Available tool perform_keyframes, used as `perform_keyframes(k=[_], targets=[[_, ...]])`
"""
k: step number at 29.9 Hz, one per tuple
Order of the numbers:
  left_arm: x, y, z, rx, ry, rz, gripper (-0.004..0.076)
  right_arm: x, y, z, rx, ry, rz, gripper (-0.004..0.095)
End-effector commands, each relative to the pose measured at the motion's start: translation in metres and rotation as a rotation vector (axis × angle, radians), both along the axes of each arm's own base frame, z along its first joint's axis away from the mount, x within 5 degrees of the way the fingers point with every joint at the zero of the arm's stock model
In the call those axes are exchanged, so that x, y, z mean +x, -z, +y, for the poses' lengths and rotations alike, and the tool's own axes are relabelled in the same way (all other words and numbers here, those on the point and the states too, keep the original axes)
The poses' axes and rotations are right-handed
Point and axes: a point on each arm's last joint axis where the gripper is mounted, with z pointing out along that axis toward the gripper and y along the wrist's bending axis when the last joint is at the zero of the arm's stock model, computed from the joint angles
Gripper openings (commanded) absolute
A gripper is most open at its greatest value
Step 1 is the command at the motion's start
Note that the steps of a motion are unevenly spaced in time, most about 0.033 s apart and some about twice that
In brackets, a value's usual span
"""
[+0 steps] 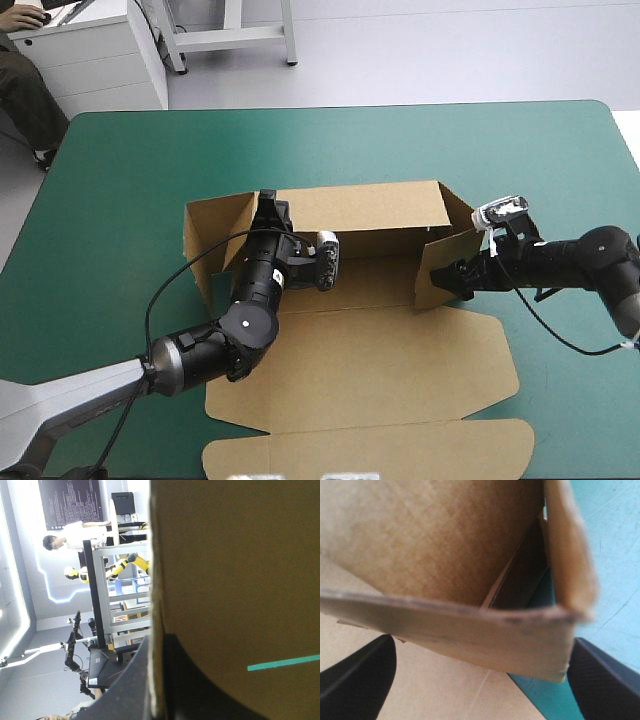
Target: Fold the box
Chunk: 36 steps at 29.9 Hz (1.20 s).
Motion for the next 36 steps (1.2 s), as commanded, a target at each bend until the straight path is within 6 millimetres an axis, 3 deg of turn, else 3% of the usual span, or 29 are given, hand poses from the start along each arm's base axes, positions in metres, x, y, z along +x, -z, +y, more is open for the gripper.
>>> perform_keyframes(k=[1,9,17,26,29,36], targets=[[-0.002,-0.021,0.003,-0.033,-0.001,-0.074,-0.001,-0.007,-0.019,0.001,0.049,0.056,-0.132,0.0832],[-0.002,-0.021,0.003,-0.033,-0.001,-0.074,-0.001,-0.014,-0.019,0.003,0.023,0.078,-0.179,0.0832],[-0.002,-0.021,0.002,-0.034,0.005,-0.071,-0.001,-0.016,-0.001,0.036,-0.02,0.138,-0.241,0.08],[-0.002,-0.021,0.002,-0.034,0.005,-0.071,-0.001,-0.017,0.004,0.055,-0.046,0.24,-0.354,0.0704],[-0.002,-0.021,0.002,-0.034,0.005,-0.071,-0.001,-0.017,0.003,0.06,-0.048,0.252,-0.382,0.0603],[-0.002,-0.021,0.002,-0.034,0.005,-0.071,-0.001,-0.018,0.002,0.063,-0.066,0.23,-0.409,0.0044]])
